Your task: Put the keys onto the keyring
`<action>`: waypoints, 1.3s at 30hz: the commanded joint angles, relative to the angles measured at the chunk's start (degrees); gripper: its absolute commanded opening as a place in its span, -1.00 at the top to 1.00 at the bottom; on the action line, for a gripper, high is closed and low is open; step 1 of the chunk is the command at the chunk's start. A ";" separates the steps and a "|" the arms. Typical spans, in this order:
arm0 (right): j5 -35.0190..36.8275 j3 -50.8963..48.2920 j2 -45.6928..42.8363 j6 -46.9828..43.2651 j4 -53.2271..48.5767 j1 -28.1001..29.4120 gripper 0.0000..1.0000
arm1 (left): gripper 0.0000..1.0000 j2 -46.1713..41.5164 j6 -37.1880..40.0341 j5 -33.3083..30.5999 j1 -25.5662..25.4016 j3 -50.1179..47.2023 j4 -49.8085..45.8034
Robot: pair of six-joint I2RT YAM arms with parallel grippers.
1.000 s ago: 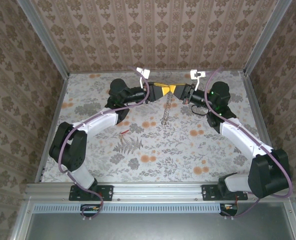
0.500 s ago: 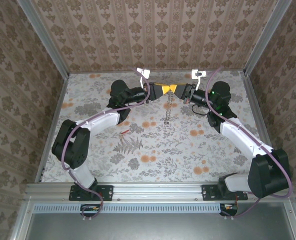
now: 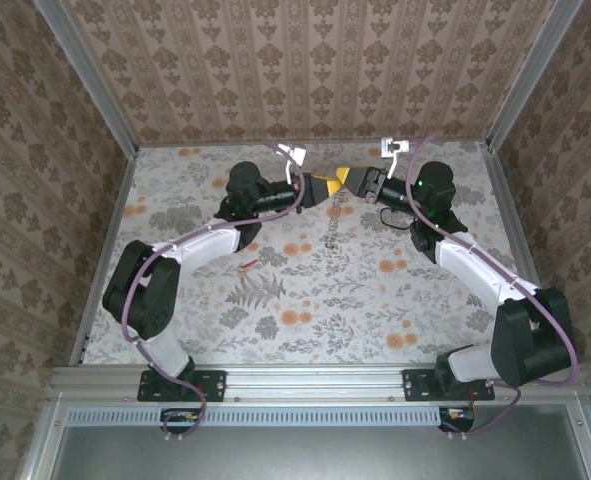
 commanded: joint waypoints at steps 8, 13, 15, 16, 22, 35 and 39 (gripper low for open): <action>3.50 -2.05 -2.63 2.07 2.29 -3.84 -0.07 | 1.00 -2.98 3.37 0.41 1.09 -3.06 1.48; 1.89 -5.88 -4.64 2.91 1.86 -4.72 -0.01 | 1.00 -4.16 5.93 1.01 1.97 -3.47 -0.35; 0.79 -7.30 -5.21 3.63 2.30 -4.67 0.00 | 1.00 -4.35 6.77 1.41 2.23 -3.43 -0.77; 0.12 -8.07 -5.47 3.94 2.61 -4.59 0.03 | 1.00 -4.48 7.09 1.59 2.34 -3.43 -0.89; -3.10 -10.54 -5.01 5.84 6.70 -3.24 0.13 | 1.00 -4.99 8.94 2.65 2.59 -2.96 -2.59; -3.79 -10.27 -0.85 7.23 11.11 -0.34 0.27 | 1.00 -4.59 9.35 3.01 2.64 -1.98 -3.69; -3.71 -10.69 -1.16 7.23 10.98 -0.21 0.36 | 1.00 -4.49 9.27 3.10 2.50 -1.87 -3.75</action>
